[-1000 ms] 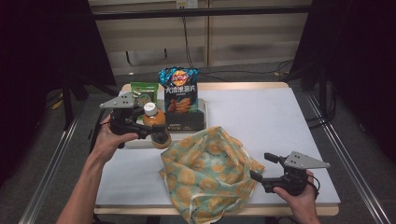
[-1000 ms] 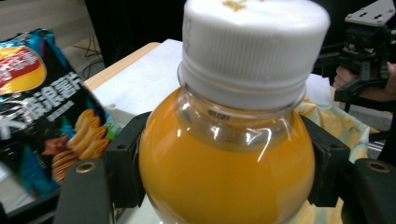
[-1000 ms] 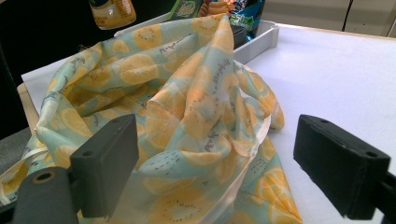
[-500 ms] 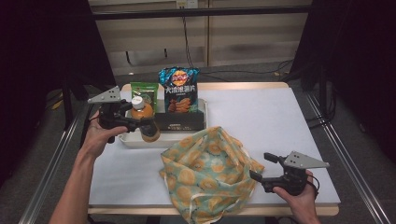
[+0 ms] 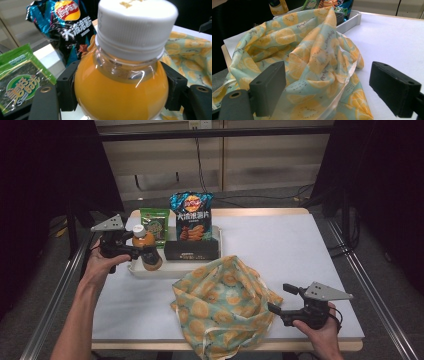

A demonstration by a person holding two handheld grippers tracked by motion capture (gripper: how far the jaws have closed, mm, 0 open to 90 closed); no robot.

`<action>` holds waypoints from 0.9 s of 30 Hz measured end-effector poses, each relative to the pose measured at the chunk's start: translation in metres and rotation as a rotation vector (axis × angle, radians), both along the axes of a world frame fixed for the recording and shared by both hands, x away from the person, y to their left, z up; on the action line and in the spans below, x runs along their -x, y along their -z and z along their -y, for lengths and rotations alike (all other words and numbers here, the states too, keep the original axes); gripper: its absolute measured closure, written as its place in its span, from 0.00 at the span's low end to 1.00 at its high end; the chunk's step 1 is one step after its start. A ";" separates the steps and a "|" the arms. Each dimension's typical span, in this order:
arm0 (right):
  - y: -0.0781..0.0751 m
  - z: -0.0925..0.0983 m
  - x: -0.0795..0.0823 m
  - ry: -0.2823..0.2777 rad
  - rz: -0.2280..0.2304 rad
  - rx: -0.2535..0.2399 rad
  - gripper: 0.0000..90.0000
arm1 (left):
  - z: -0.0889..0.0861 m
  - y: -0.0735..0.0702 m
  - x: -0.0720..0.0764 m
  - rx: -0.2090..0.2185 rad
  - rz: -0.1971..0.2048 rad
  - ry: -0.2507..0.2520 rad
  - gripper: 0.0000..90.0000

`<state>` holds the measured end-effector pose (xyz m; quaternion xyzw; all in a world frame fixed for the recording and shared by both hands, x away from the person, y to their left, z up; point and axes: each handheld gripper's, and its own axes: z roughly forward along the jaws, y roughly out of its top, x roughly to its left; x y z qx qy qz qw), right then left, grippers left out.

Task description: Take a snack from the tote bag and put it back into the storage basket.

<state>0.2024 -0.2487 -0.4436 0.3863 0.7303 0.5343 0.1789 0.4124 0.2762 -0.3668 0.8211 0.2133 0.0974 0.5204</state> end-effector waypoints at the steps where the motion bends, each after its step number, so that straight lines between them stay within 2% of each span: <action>1: 0.000 0.000 0.000 -0.001 0.002 0.002 0.15 | -0.001 0.002 -0.001 0.004 -0.002 -0.010 0.34; 5: 0.000 0.000 0.000 -0.001 0.002 0.004 0.15 | -0.006 0.011 -0.008 0.016 -0.007 -0.028 0.34; 10: 0.000 -0.001 0.000 0.006 -0.003 0.001 0.15 | -0.009 0.020 -0.017 -0.025 -0.022 -0.042 0.34; 12: 0.000 0.000 0.000 0.005 -0.003 0.002 0.15 | -0.010 0.023 -0.020 -0.007 -0.023 -0.051 0.34; 14: 0.000 0.000 0.000 0.006 -0.003 0.001 0.15 | -0.011 0.025 -0.021 -0.011 -0.019 -0.053 0.34; 18: 0.001 -0.001 0.000 0.005 -0.003 0.002 0.15 | -0.009 0.030 -0.025 -0.047 -0.025 -0.051 0.34; 24: 0.001 -0.001 0.000 0.004 -0.003 0.003 0.15 | -0.006 0.040 -0.026 -0.060 -0.044 -0.047 0.34; 27: 0.001 0.000 0.000 0.001 -0.005 0.000 0.15 | -0.006 0.045 -0.025 -0.081 -0.036 -0.043 0.33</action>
